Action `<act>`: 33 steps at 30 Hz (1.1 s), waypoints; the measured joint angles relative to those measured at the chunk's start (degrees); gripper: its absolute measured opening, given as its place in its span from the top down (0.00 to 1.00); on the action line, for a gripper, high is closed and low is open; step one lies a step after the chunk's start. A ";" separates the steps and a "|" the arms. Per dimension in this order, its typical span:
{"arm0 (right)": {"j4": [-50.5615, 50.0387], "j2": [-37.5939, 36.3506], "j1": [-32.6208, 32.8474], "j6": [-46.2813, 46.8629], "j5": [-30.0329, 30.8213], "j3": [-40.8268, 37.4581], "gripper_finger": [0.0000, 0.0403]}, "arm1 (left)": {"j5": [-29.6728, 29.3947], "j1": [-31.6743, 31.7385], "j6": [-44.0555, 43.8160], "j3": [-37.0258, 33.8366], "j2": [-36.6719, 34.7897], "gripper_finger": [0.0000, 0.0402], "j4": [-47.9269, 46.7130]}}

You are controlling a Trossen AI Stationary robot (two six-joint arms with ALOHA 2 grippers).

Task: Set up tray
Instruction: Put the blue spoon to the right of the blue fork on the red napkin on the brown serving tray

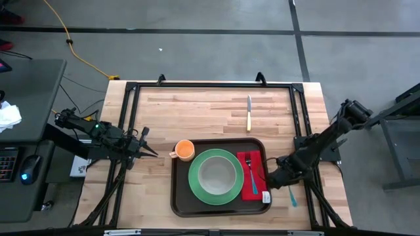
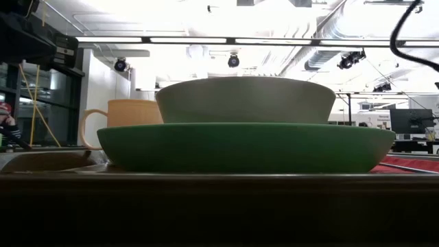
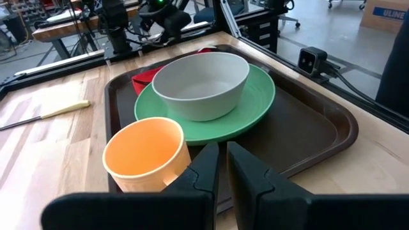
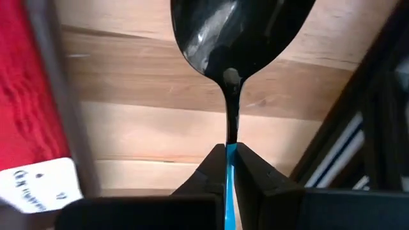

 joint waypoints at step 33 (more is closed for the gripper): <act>4.00 0.13 -11.75 -10.71 18.62 14.70 1.00 | -1.72 0.02 1.51 0.00 0.00 0.84 -0.39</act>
